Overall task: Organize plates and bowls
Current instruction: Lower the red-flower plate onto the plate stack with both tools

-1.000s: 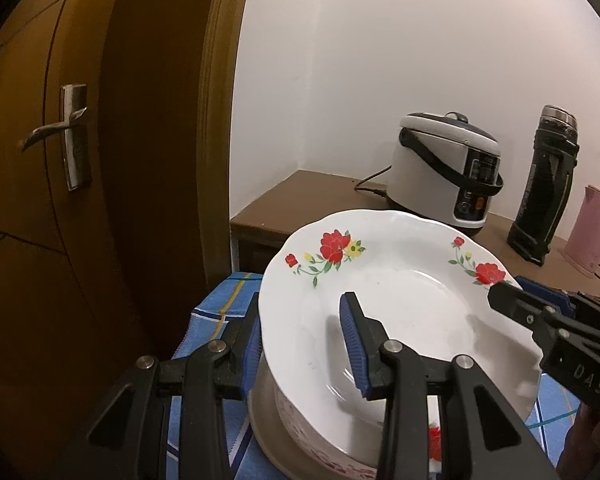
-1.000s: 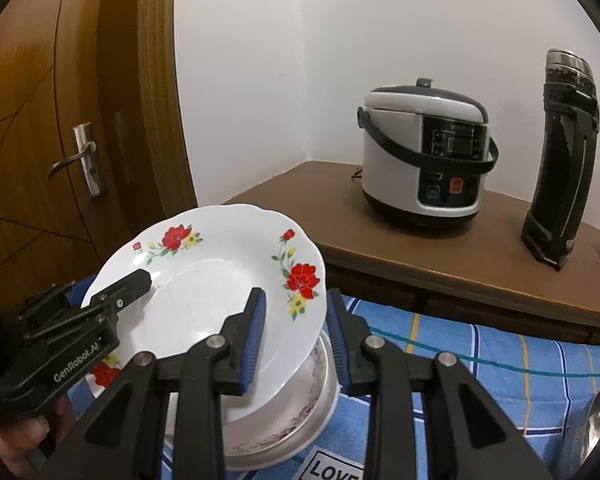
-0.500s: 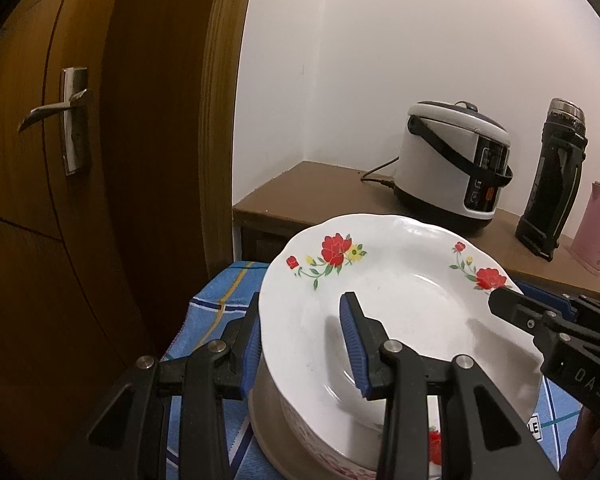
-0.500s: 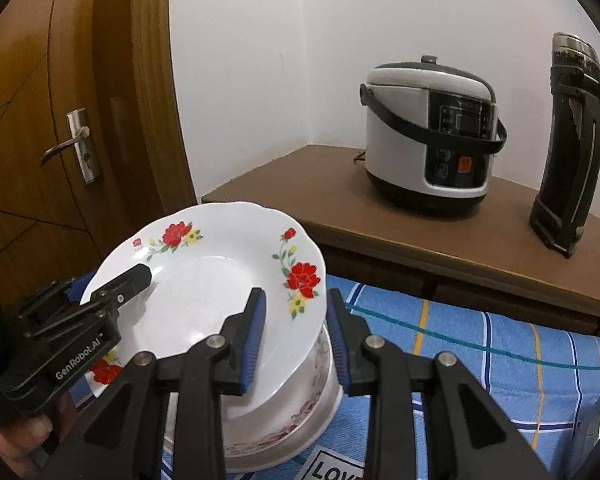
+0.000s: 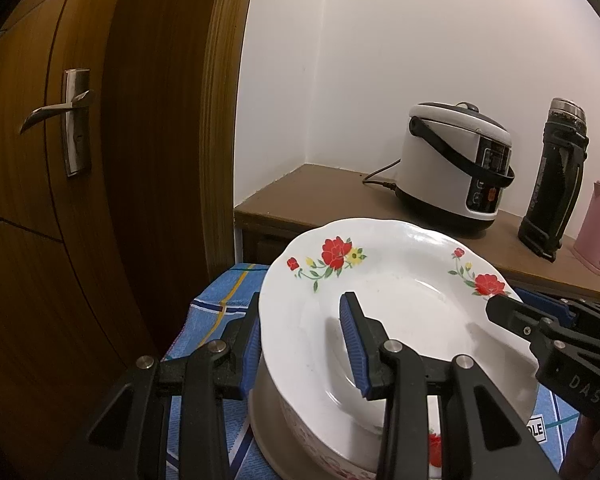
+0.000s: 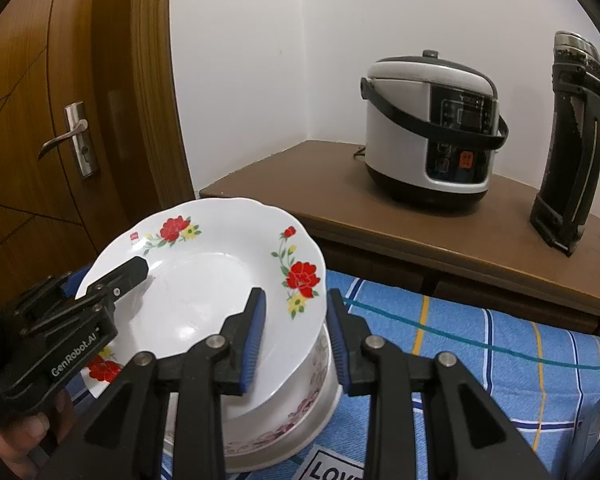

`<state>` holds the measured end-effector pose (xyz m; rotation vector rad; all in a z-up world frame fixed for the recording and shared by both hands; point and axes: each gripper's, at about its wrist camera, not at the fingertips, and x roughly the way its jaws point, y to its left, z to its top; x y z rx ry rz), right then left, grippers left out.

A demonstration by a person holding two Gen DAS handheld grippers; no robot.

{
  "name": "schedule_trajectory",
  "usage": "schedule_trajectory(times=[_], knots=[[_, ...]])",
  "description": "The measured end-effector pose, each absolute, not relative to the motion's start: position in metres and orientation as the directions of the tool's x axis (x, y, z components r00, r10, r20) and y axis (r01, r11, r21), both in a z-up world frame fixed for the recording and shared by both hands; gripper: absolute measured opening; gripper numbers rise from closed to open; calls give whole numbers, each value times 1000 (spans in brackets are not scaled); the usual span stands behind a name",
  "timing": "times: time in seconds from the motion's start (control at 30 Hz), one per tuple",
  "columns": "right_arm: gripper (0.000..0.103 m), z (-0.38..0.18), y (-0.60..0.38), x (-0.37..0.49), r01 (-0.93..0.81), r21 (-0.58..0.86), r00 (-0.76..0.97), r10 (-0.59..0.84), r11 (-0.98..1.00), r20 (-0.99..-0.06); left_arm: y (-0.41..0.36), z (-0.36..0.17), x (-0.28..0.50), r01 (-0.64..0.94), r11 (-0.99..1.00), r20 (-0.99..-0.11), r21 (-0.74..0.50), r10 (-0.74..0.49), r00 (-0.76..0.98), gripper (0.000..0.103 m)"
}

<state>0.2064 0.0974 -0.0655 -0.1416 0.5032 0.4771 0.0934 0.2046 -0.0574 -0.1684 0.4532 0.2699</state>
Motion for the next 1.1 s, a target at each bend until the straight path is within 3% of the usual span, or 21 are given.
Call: schedule_trajectory(times=[1.1], knots=[[31,-83,101,218,-461,-45,741,356,886,-570,206,-75,107,-267,958,-565,-103,164,808,40]])
